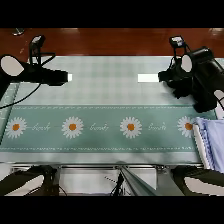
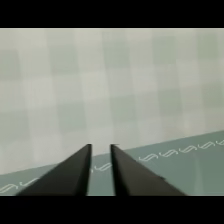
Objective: Fold the shirts.
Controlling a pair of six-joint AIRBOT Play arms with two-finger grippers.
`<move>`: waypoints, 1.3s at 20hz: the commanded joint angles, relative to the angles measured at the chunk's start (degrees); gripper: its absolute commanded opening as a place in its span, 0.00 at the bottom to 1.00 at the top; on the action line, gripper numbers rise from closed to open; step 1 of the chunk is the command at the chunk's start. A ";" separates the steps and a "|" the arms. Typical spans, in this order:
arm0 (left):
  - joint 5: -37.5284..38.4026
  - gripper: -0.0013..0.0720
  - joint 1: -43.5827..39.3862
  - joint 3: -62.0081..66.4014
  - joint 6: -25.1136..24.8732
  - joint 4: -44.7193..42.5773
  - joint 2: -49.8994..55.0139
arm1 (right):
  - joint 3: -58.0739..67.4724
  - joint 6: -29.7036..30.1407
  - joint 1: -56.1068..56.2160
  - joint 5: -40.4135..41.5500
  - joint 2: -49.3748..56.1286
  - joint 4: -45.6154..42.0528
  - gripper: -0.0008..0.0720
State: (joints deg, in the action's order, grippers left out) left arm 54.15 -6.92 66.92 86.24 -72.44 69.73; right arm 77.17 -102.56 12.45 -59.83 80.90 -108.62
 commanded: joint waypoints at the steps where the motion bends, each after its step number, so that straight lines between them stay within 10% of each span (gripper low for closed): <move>1: -5.81 0.89 0.07 0.00 0.00 -0.07 1.84 | -0.02 -1.84 -2.12 8.17 1.53 -9.31 0.87; 5: -6.60 0.98 0.07 0.00 0.02 -0.04 4.96 | -0.02 -12.48 -13.05 11.50 5.88 -8.85 0.87; 16: -6.25 0.98 -0.04 0.00 0.02 -0.04 7.98 | -0.02 -2.75 -29.83 13.27 18.16 15.93 0.85; 18: -4.39 0.97 0.55 0.04 0.13 -0.52 7.93 | 0.24 -2.27 -29.24 11.10 18.21 16.59 0.48; 19: -2.32 0.97 1.25 0.07 0.79 -1.42 7.72 | 0.85 -0.63 -29.11 8.55 18.12 17.81 0.06; 26: 14.27 0.97 7.93 -0.92 -4.79 1.66 -4.00 | 12.35 10.80 -28.61 8.07 1.81 34.62 0.04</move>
State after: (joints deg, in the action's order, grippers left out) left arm 62.92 -0.47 66.94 84.84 -74.15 71.35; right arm 84.93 -96.97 -16.49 -53.21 89.91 -81.47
